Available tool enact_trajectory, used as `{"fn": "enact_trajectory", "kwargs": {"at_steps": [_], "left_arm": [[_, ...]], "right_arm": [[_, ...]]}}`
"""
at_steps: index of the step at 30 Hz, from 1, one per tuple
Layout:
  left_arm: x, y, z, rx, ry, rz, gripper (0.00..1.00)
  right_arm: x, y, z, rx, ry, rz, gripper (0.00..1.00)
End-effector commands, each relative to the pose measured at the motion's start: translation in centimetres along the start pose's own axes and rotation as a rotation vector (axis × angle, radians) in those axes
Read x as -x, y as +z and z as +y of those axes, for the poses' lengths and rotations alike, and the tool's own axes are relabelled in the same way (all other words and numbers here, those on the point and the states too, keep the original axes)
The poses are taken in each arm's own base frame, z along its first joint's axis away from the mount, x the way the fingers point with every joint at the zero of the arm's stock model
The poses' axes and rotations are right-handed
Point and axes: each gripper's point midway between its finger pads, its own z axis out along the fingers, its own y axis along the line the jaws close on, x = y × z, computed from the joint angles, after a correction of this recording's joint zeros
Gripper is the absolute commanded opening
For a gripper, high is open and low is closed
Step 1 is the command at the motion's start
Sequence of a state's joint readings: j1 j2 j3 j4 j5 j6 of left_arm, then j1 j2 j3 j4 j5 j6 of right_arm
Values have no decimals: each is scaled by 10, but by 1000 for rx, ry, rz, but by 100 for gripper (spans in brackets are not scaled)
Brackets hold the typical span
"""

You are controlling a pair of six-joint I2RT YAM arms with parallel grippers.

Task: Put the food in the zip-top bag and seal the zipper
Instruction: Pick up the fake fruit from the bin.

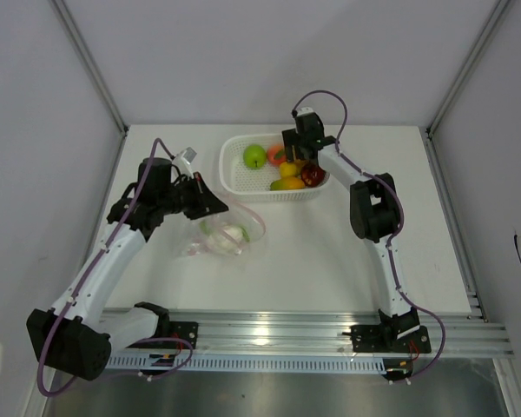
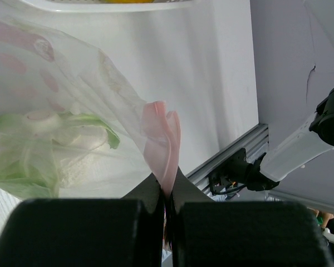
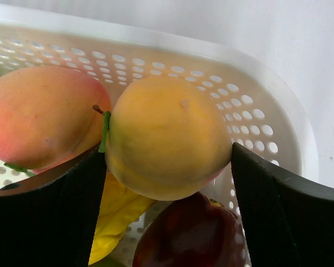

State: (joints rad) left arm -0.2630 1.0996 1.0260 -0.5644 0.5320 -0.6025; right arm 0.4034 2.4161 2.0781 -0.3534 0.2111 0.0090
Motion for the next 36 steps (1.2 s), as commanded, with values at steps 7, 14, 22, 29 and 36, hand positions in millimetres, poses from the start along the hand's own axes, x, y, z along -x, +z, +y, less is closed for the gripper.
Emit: {"fn": "enact_trajectory", "kwargs": {"at_steps": [7, 14, 22, 29, 36], "left_arm": [[-3, -10, -11, -49, 10, -14, 1], [0, -7, -14, -64, 9, -5, 0], [6, -4, -21, -92, 2, 4, 1], [13, -3, -26, -93, 13, 10, 1], [19, -1, -30, -103, 9, 11, 0]], "right_arm": [[83, -66, -3, 21, 67, -196, 3], [104, -148, 14, 53, 46, -261, 0], [73, -287, 73, 323, 8, -322, 0], [27, -391, 120, 689, 92, -316, 0], [-20, -421, 156, 941, 134, -193, 0]]}}
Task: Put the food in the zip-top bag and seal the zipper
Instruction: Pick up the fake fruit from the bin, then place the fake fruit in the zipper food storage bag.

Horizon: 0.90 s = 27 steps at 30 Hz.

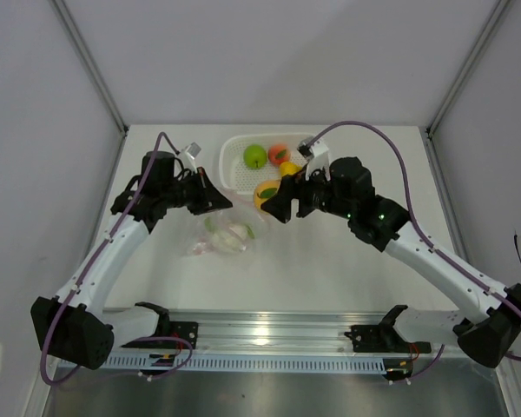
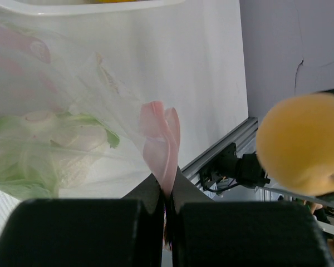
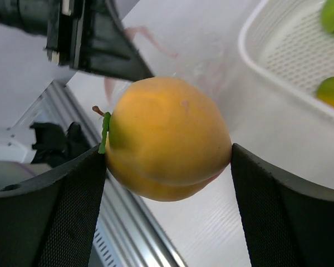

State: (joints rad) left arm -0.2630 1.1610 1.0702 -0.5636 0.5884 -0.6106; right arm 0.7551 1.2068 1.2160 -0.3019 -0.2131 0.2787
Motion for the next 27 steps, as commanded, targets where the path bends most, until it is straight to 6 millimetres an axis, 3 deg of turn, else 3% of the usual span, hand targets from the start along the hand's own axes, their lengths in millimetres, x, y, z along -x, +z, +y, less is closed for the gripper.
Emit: {"fn": "enact_trajectory", "kwargs": {"at_steps": [1, 5, 11, 17, 19, 27], "left_arm": [[15, -8, -22, -64, 27, -33, 1], [14, -10, -24, -69, 25, -31, 1], [12, -14, -29, -83, 21, -28, 1], [11, -18, -35, -103, 23, -28, 1], [12, -20, -38, -108, 25, -30, 1], [8, -28, -49, -147, 17, -27, 1]], "right_arm": [[-21, 2, 28, 154, 97, 42, 0], [-37, 16, 34, 201, 129, 88, 0], [-39, 32, 38, 234, 166, 91, 0], [-54, 56, 40, 272, 244, 141, 0], [-65, 62, 36, 260, 268, 170, 0], [-76, 77, 26, 227, 264, 165, 0]]}}
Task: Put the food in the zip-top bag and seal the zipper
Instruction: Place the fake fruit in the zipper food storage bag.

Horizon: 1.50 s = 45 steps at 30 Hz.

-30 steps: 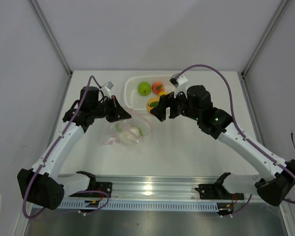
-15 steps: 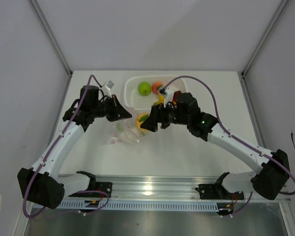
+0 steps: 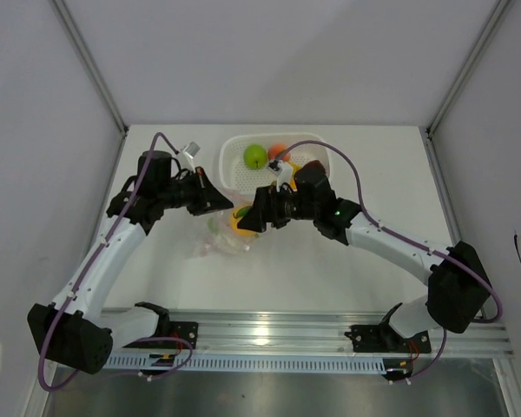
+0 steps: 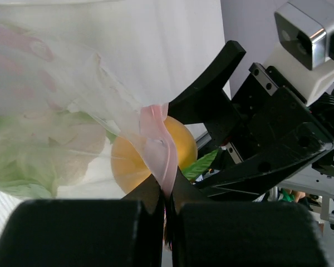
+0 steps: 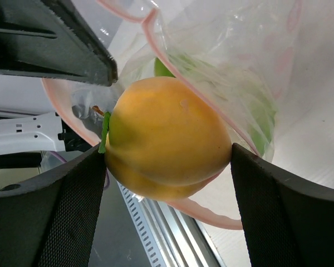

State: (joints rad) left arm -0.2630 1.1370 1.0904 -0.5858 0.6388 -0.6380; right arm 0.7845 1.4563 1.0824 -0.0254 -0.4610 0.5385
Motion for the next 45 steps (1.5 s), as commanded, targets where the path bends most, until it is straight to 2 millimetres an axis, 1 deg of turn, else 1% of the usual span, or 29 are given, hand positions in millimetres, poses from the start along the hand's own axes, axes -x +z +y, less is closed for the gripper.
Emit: {"fn": "enact_trajectory", "kwargs": {"at_steps": [1, 2, 4, 5, 6, 7, 8, 9, 10, 11, 13, 14, 16, 20, 22, 26, 35, 39, 41, 42, 44, 45], "left_arm": [[11, -17, -34, -101, 33, -41, 0], [11, -17, -35, -105, 33, -42, 1], [10, -18, -37, -114, 27, -36, 1], [10, -18, -38, -118, 28, -38, 1], [10, -18, -39, -122, 29, -38, 1], [10, -18, -40, -124, 29, -36, 1], [10, -19, -40, -126, 30, -38, 0], [9, -19, -40, -126, 29, -39, 0], [9, -19, -40, -129, 28, -37, 1], [8, -19, -40, -130, 25, -34, 1], [9, -19, -42, -138, 28, -38, 1], [7, -18, -40, -137, 23, -34, 1], [7, -17, -40, -142, 24, -35, 0], [4, -14, -37, -147, 17, -26, 1], [4, -12, -35, -147, 15, -21, 1], [6, -11, -38, -160, 14, -17, 1], [9, -9, -39, -167, 20, -16, 1], [8, -6, -36, -167, 17, -10, 1], [7, -5, -36, -169, 16, -4, 1], [8, -5, -36, -169, 16, -4, 1], [8, -4, -35, -167, 16, 0, 1], [8, -4, -35, -167, 16, 0, 1]], "right_arm": [[10, 7, 7, 25, -30, -44, 2], [8, 10, 5, 18, -27, -35, 10], [4, 15, 2, 16, -27, -22, 21], [6, 17, 3, 16, -29, -24, 34], [3, 21, -2, 1, -20, -7, 39], [3, 22, -3, -2, -27, -2, 42], [6, 23, -1, -4, -35, -6, 48], [7, 25, -3, -12, -39, -8, 52], [11, 25, -3, -22, -51, -21, 63], [7, 24, -7, -36, -45, -7, 70], [8, 23, -8, -55, -50, -3, 80], [11, 21, -8, -59, -56, -8, 94], [14, 17, -7, -71, -61, -21, 99], [17, 8, -5, -93, -74, -34, 99], [21, 2, -1, -90, -87, -48, 99], [28, -8, 3, -104, -103, -75, 99], [35, -19, 4, -148, -124, -85, 99], [47, -34, 10, -160, -143, -120, 99], [52, -42, 8, -167, -141, -130, 99], [57, -48, 12, -161, -142, -146, 99], [60, -55, 11, -161, -139, -150, 99], [68, -62, 10, -168, -139, -172, 100]]}}
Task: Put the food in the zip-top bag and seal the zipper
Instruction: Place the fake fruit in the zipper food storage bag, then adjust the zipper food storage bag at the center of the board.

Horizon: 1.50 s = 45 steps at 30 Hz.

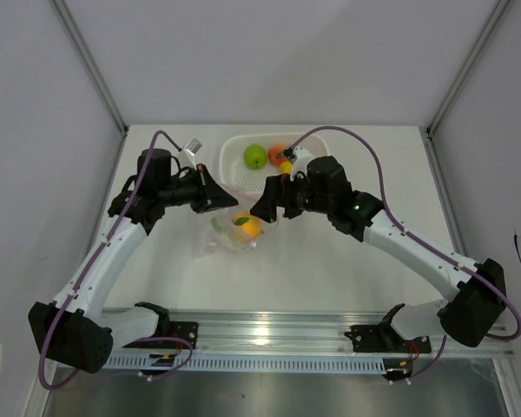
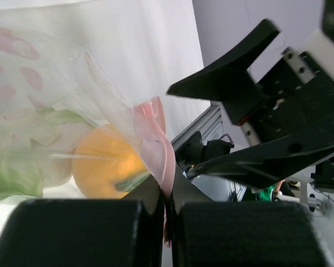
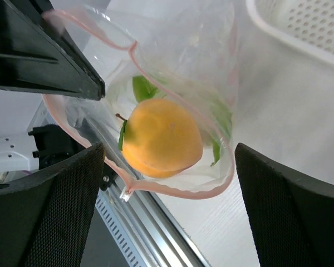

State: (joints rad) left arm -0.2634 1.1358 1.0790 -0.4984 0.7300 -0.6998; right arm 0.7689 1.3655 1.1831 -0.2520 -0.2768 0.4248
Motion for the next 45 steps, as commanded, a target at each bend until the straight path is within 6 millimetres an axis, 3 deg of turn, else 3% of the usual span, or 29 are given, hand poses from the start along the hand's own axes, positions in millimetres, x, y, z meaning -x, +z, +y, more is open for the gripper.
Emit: {"fn": "enact_trajectory", "kwargs": {"at_steps": [1, 5, 7, 9, 10, 13, 15, 16, 17, 19, 21, 24, 28, 29, 32, 33, 36, 40, 45], "left_arm": [[6, -2, -15, -60, 33, -9, 0], [7, -1, -15, -62, 32, -5, 1], [6, 0, -13, -58, 28, 0, 1], [7, -1, -14, -61, 33, -4, 1], [7, -1, -14, -59, 31, -2, 1], [4, -1, -13, -56, 28, -2, 1], [2, -1, -11, -55, 23, 1, 1], [1, -1, -10, -54, 21, 4, 1], [0, -2, -11, -56, 21, 4, 1], [-3, -2, -8, -52, 13, 9, 1], [-4, -2, -6, -50, 12, 9, 1], [-6, -2, -4, -42, 16, 9, 1], [-5, -2, -4, -38, 15, 6, 1], [-5, -2, -4, -39, 13, 5, 1], [-2, -1, -6, -43, 15, 7, 1], [1, -2, -10, -48, 21, 4, 1], [4, -3, -13, -46, 38, -3, 1], [6, -3, -13, -41, 39, -5, 0], [4, -4, -12, -40, 30, -8, 1]], "right_arm": [[41, -29, 8, 7, -30, -108, 99], [65, -40, -28, -92, 6, -168, 99], [84, -48, -62, -191, 42, -198, 99], [85, -43, -107, -352, 54, -167, 98], [98, -45, -115, -397, 33, -187, 97], [100, -23, -166, -585, -21, -139, 97], [99, -14, -186, -653, -45, -105, 97], [114, -15, -193, -694, -56, -127, 96], [99, 0, -214, -741, -50, -57, 94], [101, 13, -236, -819, -59, -26, 90], [98, 20, -245, -839, -52, -1, 87], [101, 32, -229, -745, -15, -31, 85], [88, 32, -175, -468, 65, -37, 84], [79, 24, -148, -355, 84, -24, 83], [66, 6, -102, -183, 142, -36, 78], [54, -12, -88, -150, 151, -47, 75], [38, -39, -44, -34, 152, -85, 67], [20, -50, -13, 26, 141, -53, 61], [-14, -36, 0, 44, 135, 71, 54]]}}
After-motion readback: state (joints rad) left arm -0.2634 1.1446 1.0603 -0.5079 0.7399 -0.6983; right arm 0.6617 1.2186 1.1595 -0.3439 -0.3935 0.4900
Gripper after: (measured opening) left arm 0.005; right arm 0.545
